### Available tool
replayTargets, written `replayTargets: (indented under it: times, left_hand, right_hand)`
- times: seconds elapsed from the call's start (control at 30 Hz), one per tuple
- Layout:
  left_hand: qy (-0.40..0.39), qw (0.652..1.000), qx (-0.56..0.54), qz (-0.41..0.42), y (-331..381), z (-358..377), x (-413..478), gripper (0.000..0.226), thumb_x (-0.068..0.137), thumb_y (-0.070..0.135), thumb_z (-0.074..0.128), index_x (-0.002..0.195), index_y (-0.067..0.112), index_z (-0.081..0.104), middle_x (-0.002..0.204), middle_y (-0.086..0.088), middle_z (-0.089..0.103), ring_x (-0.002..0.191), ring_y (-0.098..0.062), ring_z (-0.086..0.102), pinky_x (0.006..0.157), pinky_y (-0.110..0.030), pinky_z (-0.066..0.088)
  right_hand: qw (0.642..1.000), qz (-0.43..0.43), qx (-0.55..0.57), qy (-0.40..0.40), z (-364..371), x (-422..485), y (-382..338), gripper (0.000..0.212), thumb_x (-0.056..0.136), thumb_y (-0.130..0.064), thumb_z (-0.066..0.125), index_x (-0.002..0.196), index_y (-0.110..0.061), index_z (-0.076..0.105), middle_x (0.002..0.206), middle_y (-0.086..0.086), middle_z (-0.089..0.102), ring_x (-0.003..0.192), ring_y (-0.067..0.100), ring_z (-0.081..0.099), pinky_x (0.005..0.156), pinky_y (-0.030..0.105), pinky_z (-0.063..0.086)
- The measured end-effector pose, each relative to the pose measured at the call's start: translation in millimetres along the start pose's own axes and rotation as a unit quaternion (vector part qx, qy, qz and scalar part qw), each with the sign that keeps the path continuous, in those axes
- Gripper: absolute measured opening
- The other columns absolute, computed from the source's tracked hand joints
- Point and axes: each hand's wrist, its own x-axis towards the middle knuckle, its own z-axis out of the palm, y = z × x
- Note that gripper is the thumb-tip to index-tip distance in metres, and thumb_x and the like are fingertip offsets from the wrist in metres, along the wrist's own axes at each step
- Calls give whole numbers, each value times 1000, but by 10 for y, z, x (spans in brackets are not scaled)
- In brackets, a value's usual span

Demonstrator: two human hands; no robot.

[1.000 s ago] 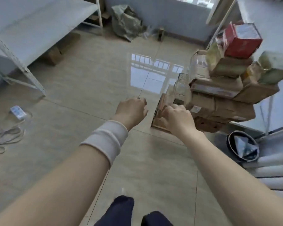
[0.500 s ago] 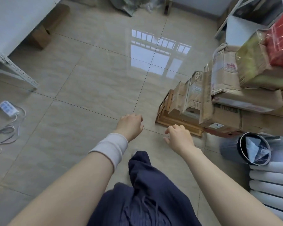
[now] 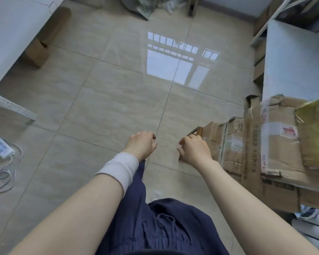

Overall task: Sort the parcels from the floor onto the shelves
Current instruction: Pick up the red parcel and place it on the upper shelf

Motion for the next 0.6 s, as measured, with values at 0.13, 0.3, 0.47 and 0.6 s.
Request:
replayTargets:
  times: [0.13, 0.3, 0.47, 0.6]
  left_hand:
    - [2, 999, -10, 34, -117, -577, 664, 35, 95, 30, 44, 127, 18, 51, 129, -3, 55, 121, -25, 48, 99, -34, 36]
    - [-9, 995, 23, 95, -114, -1240, 1432, 35, 95, 31, 45, 127, 18, 50, 130, -3, 54, 121, -25, 48, 98, -33, 35]
    - [-22, 988, 53, 145, 135, -1717, 2193, 35, 95, 31, 45, 127, 18, 50, 130, -4, 54, 121, -25, 47, 98, -33, 35]
    - [-42, 975, 86, 200, 624, -1952, 2834, 34, 96, 30, 44, 127, 17, 50, 129, -4, 54, 120, -25, 48, 97, -34, 36]
  right_hand:
    - [999, 26, 22, 17, -430, 667, -190, 33, 94, -34, 48, 123, -17, 53, 126, 6, 52, 121, 26, 42, 95, 34, 34]
    - [996, 61, 51, 44, -961, 1380, -358, 33, 94, -33, 48, 122, -16, 53, 127, 5, 52, 123, 25, 41, 95, 33, 33]
    - [986, 114, 89, 84, -1361, 1968, -183, 32, 94, -33, 48, 121, -16, 55, 125, 6, 54, 120, 26, 43, 94, 33, 34]
    - [971, 176, 123, 103, -1608, 2340, 197, 32, 93, -34, 49, 120, -17, 56, 125, 4, 54, 120, 25, 43, 94, 33, 34]
